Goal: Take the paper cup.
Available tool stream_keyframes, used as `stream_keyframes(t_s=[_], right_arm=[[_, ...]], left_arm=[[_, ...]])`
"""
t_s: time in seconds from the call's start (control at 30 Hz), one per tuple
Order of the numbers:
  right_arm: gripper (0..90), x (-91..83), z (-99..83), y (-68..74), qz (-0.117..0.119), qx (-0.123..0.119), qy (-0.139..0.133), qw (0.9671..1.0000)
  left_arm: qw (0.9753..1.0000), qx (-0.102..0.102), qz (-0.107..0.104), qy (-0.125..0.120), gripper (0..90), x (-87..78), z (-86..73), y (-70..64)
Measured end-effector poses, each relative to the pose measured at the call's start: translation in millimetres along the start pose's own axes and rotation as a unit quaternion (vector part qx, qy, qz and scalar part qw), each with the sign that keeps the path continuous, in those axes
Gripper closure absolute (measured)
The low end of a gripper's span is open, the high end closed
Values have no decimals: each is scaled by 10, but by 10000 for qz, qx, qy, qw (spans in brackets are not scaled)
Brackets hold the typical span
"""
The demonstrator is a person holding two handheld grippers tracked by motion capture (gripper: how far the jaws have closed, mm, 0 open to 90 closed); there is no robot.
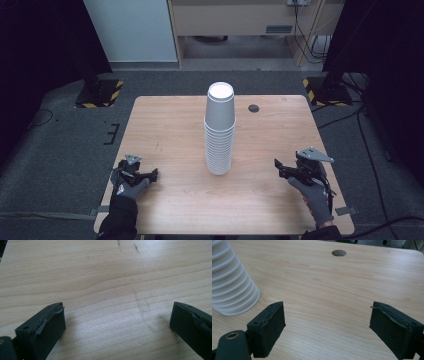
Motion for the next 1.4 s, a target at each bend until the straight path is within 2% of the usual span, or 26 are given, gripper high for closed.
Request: stream_keyframes(t_s=[0.57,1.2,1.4], right_arm=[[123,-163,357,187,187,8,-499,9986],[125,-255,663,301,378,-25,-807,9960],[124,-299,801,354,457,-27,-961,9943]], left_arm=[[10000,5,-6,2,0,1,1,0],[10000,7,-8,1,0,2,1,-1],[10000,7,-8,2,0,2,1,-1]])
Point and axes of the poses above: each handheld gripper's, and its own axes: x roughly forward along the jaws, z roughly out of its top, y roughly to its left, the point moved 10 cm from there along x, roughly forward along the jaws, and after that the axes turned 1 degree about -y, right-handed, at the moved point
